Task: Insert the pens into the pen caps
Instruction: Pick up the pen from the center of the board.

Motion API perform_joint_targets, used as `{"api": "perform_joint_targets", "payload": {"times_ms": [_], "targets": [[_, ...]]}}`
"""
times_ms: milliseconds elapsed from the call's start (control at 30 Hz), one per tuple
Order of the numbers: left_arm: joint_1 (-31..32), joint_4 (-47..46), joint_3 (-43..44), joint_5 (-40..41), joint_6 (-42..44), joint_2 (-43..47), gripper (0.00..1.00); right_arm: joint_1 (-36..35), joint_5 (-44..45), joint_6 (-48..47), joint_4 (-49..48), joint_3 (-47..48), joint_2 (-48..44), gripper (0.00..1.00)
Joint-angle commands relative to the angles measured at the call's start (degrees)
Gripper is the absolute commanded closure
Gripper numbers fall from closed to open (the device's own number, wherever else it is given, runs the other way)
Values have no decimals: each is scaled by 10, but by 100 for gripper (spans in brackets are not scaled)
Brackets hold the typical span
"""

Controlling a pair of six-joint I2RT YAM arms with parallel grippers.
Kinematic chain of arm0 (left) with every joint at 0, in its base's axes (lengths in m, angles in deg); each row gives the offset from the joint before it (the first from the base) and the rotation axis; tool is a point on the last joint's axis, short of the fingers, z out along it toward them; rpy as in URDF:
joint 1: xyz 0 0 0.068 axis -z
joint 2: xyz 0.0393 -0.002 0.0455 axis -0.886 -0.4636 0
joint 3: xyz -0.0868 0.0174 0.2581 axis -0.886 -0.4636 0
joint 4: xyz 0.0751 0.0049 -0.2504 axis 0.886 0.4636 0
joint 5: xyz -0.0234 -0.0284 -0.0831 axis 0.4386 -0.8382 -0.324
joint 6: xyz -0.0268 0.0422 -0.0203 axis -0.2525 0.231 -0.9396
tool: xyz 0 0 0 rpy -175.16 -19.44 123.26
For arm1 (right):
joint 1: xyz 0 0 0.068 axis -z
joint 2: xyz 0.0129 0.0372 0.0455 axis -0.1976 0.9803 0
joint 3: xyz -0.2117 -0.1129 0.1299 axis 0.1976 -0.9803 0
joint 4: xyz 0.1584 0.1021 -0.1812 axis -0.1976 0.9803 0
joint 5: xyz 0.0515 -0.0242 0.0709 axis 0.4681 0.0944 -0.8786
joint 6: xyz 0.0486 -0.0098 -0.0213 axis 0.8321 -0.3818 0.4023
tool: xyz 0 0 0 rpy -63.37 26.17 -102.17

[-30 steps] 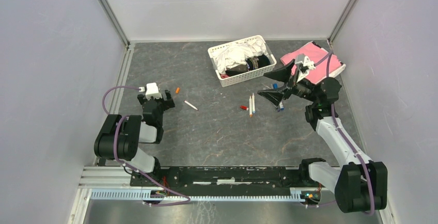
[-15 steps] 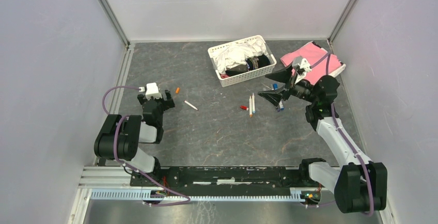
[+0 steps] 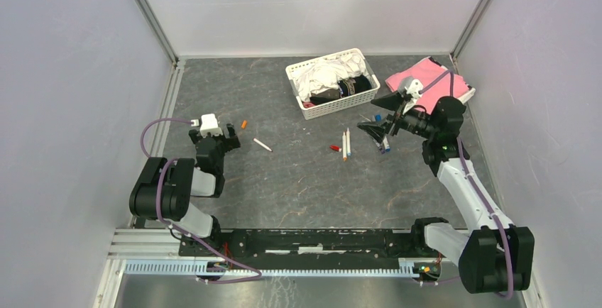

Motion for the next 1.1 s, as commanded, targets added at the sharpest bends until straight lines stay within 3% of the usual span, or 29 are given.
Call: {"api": "perform_joint_targets", "payload": {"times_ms": [0,167,300,400,867,967,1067], "targets": [[3,-36,9,8,13,4,0,9,23,-59,38,29,-8,2],[3,-36,9,8,13,4,0,16,112,-150,131,60,-10,2],[3,-36,9,8,13,4,0,27,150,-141,149,66,2,2],[4,-36,9,8,13,4,0,63,55,-157,169,70,20,2],[7,-29,10,1,15,21,0,74,23,-128,97,16,10,2],[52,137,58,52,48,118,0,74,36,-153,107,15,11,2],[74,315,132,50,20,204,0,74,41,-162,105,7,16,2]]}}
